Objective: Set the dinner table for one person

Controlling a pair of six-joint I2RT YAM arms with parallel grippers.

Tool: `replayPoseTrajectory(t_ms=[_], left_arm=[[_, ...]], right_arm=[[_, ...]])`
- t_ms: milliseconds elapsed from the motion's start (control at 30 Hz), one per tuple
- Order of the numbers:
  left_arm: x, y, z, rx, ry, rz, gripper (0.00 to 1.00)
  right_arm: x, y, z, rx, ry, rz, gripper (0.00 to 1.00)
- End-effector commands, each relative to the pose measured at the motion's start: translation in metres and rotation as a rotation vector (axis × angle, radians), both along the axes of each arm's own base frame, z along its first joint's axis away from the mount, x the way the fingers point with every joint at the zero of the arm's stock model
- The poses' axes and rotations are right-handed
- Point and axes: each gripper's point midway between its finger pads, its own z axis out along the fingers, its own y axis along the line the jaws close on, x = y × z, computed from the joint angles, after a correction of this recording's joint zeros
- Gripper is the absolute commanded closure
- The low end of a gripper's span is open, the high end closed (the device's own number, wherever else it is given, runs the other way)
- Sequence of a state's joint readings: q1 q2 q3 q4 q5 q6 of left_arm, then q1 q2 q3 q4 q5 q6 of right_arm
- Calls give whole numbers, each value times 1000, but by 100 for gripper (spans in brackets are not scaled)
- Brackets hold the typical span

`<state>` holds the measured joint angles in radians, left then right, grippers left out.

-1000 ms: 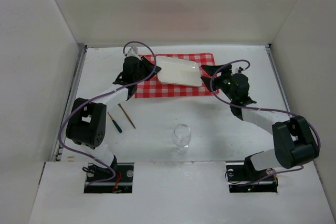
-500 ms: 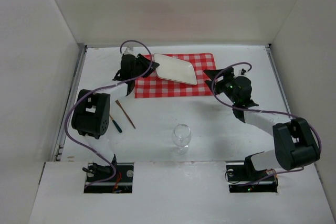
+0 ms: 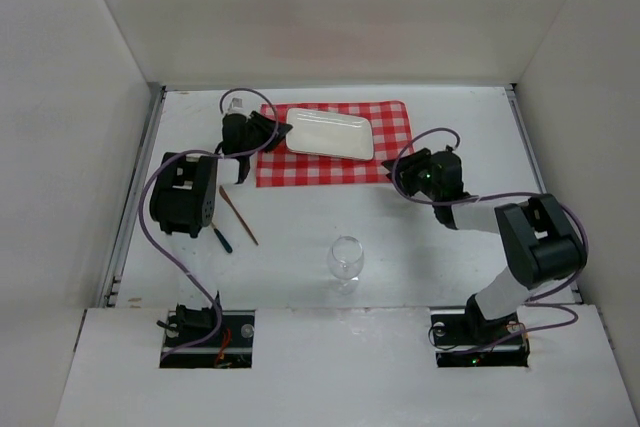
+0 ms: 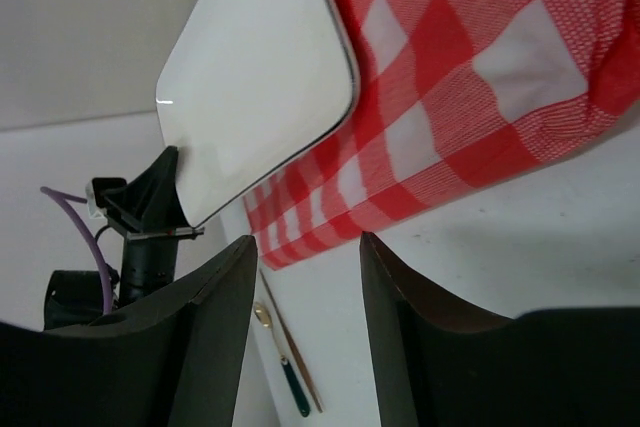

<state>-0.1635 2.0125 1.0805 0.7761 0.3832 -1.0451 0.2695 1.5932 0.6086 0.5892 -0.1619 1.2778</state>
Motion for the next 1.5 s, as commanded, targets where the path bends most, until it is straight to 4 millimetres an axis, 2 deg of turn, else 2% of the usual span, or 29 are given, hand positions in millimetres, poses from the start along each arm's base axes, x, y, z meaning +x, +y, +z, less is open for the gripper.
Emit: replayPoseTrajectory(t_ms=[0, 133, 233, 433, 500, 600, 667, 800, 833, 900, 1000, 1067, 1200, 1300, 1400, 1467], left_arm=[[18, 14, 45, -68, -185, 14, 99], [16, 22, 13, -45, -130, 41, 92], [14, 25, 5, -22, -116, 45, 79], [10, 30, 6, 69, -105, 62, 59], [8, 28, 11, 114, -114, 57, 55], [2, 37, 22, 185, -121, 102, 51], [-5, 47, 32, 242, -134, 146, 49], [-24, 62, 49, 364, -137, 224, 48], [-31, 62, 51, 398, -137, 237, 49], [-47, 61, 52, 468, -130, 265, 58], [-76, 49, 46, 571, -129, 253, 88], [-99, 44, 36, 629, -117, 238, 95], [-143, 34, 17, 690, -108, 200, 96], [-164, 37, 6, 717, -107, 208, 94], [-176, 44, -3, 731, -112, 224, 90], [-179, 47, -5, 722, -131, 230, 87]], right_arm=[[6, 3, 6, -19, -46, 17, 49], [6, 3, 2, -31, -42, 15, 48], [5, 2, 3, -46, -51, 17, 48], [4, -5, 12, -88, -76, -1, 47], [3, -6, 16, -101, -84, -4, 46], [0, -7, 25, -131, -113, 2, 47], [-1, -10, 31, -167, -131, 1, 52], [-7, -11, 51, -271, -185, 17, 74], [-9, -10, 59, -302, -204, 27, 78], [-16, -9, 74, -365, -241, 45, 84], [-39, 0, 106, -478, -325, 118, 89], [-64, 8, 127, -556, -383, 180, 90], [-126, 27, 167, -664, -488, 302, 90], [-166, 35, 191, -724, -530, 390, 89], [-202, 45, 201, -777, -542, 498, 88], [-221, 51, 199, -840, -532, 579, 85]])
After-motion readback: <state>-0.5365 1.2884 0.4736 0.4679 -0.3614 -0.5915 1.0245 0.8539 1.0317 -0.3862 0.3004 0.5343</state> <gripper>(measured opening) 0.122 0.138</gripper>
